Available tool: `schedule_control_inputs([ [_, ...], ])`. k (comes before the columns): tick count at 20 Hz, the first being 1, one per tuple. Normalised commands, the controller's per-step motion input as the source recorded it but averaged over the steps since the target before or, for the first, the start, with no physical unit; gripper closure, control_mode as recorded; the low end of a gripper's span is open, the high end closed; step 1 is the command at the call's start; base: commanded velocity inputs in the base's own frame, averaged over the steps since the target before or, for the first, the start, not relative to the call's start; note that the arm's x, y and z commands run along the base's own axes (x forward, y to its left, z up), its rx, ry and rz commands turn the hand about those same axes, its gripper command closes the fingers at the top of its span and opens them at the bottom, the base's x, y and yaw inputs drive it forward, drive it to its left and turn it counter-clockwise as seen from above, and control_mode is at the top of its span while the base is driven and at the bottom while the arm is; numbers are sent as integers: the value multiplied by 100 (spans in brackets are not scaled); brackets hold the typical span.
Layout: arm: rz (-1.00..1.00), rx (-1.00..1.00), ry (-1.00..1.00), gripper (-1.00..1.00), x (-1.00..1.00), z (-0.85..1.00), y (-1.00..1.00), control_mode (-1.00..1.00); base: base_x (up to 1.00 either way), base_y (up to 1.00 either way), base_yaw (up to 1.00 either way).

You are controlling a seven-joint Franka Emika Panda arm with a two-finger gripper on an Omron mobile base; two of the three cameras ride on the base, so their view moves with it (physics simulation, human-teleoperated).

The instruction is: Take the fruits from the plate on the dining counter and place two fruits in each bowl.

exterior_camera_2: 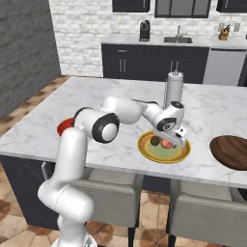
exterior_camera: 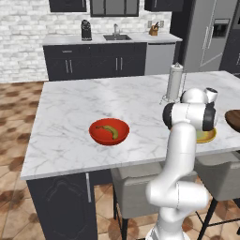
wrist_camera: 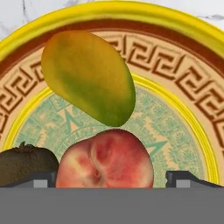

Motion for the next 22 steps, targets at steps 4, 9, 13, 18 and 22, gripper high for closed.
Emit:
schedule_control_inputs([
  [4,0,0,0,100,0,0,0,-100,0,0,0],
  [9,0,0,0,100,0,0,0,-100,0,0,0],
  [13,0,0,-7,100,-34,22,0,-100,0,0,0],
  [18,0,1,-28,100,-73,70,12,-100,0,0,0],
  [22,0,0,-16,100,-48,65,62,-100,0,0,0],
])
